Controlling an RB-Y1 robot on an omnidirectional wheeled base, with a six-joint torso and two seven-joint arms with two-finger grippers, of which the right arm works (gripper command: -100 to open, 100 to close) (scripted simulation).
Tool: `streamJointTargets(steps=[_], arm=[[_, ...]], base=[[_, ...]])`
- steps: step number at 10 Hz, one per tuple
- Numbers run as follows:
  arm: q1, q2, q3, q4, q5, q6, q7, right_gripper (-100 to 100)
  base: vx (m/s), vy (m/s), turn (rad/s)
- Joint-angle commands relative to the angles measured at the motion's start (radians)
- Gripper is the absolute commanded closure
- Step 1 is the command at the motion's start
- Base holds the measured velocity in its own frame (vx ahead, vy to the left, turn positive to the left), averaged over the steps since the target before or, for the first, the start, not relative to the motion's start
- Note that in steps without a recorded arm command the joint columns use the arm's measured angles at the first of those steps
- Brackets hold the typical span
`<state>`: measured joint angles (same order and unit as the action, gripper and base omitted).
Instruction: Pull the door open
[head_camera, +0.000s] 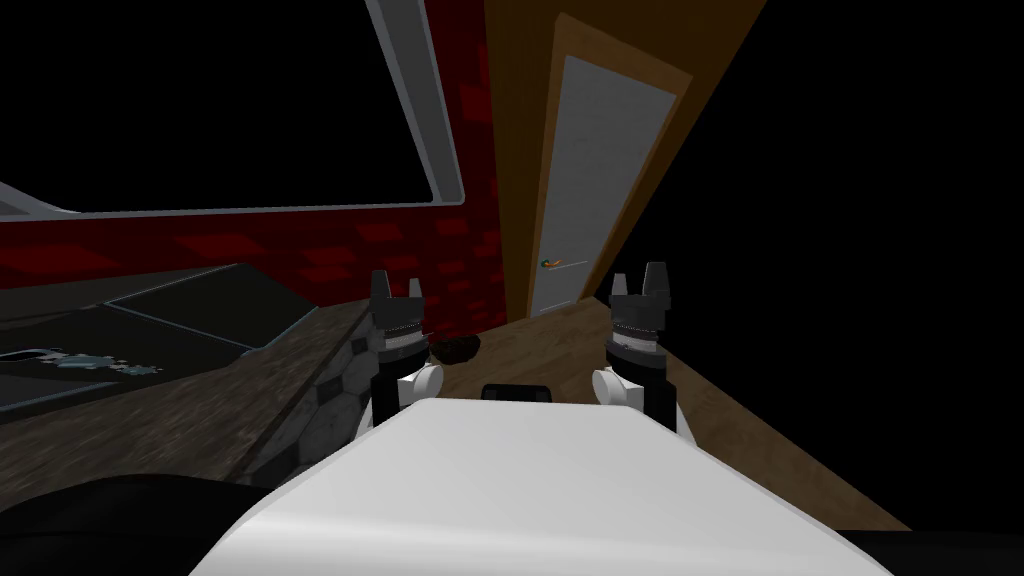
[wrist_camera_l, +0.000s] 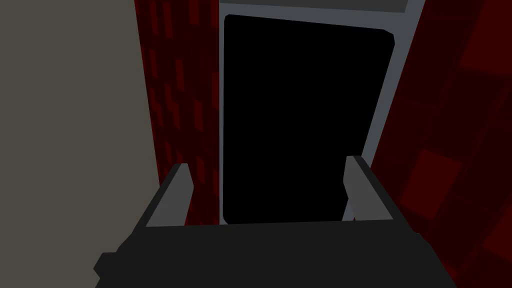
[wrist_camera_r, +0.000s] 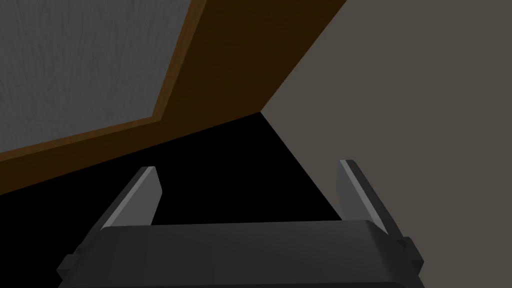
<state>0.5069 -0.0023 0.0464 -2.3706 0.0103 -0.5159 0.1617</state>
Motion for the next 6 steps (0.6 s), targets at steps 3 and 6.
streamJointTargets(steps=[3,6], arm=[[-0.026,-0.02,0.006,0.069,-0.01,-0.007,-0.012,-100],[-0.056,-0.042,0.012,0.151,-0.022,-0.014,-0.026,-100]], base=[[0.092,-0.04,0.053],[0.097,-0.053,0.061]])
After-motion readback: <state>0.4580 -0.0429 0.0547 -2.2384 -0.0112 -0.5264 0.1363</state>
